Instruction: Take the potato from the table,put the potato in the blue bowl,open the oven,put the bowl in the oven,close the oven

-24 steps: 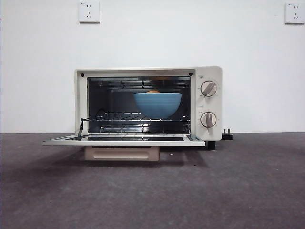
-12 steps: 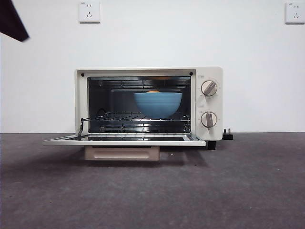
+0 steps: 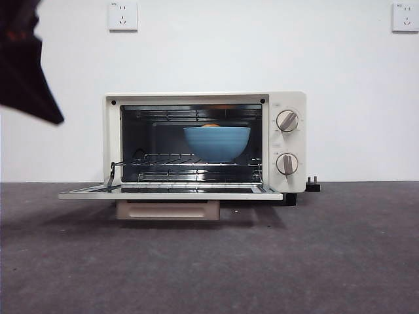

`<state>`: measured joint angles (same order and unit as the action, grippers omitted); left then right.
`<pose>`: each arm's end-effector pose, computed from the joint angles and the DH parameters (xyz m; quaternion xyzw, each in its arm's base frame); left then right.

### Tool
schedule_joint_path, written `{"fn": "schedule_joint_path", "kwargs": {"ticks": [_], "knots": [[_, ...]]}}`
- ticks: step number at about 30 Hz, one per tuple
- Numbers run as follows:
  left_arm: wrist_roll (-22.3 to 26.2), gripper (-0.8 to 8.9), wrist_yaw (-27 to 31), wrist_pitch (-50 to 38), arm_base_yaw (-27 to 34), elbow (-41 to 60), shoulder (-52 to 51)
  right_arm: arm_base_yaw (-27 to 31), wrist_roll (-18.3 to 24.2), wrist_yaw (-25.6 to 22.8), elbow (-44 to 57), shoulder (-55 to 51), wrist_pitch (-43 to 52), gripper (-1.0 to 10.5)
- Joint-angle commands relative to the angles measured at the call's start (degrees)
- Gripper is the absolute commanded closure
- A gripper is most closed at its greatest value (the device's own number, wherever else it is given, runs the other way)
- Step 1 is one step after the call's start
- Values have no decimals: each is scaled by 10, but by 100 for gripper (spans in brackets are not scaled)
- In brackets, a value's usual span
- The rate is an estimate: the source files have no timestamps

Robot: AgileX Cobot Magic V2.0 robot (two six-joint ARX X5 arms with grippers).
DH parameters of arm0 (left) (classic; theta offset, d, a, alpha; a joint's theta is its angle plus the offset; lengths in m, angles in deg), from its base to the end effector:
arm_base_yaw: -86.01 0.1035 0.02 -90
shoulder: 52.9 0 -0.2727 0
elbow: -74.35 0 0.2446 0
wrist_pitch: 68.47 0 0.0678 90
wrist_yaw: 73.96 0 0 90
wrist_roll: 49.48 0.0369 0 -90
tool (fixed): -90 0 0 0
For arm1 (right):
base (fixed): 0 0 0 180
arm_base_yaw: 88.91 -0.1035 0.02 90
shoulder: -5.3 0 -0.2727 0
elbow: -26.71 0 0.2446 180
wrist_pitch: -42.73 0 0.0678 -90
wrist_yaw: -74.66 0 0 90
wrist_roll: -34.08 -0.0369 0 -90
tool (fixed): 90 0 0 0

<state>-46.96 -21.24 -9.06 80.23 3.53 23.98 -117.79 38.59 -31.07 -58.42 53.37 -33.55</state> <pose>0.2382 -0.0466 0.2549 -0.1295 0.5135 -0.3201 0.7855 0.1038 0.0458 0.3885 -0.1641 0.3060 0.1200 0.9301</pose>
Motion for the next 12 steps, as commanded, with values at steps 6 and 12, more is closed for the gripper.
{"fn": "schedule_joint_path", "kwargs": {"ticks": [6, 12], "knots": [[-9, 822, -6, -28, 27, 4, 112, 52, -15, 113, 71, -48, 9, 955], [-67, 822, -15, -97, 57, 4, 212, 54, -30, 130, 75, -48, 27, 955]]}}
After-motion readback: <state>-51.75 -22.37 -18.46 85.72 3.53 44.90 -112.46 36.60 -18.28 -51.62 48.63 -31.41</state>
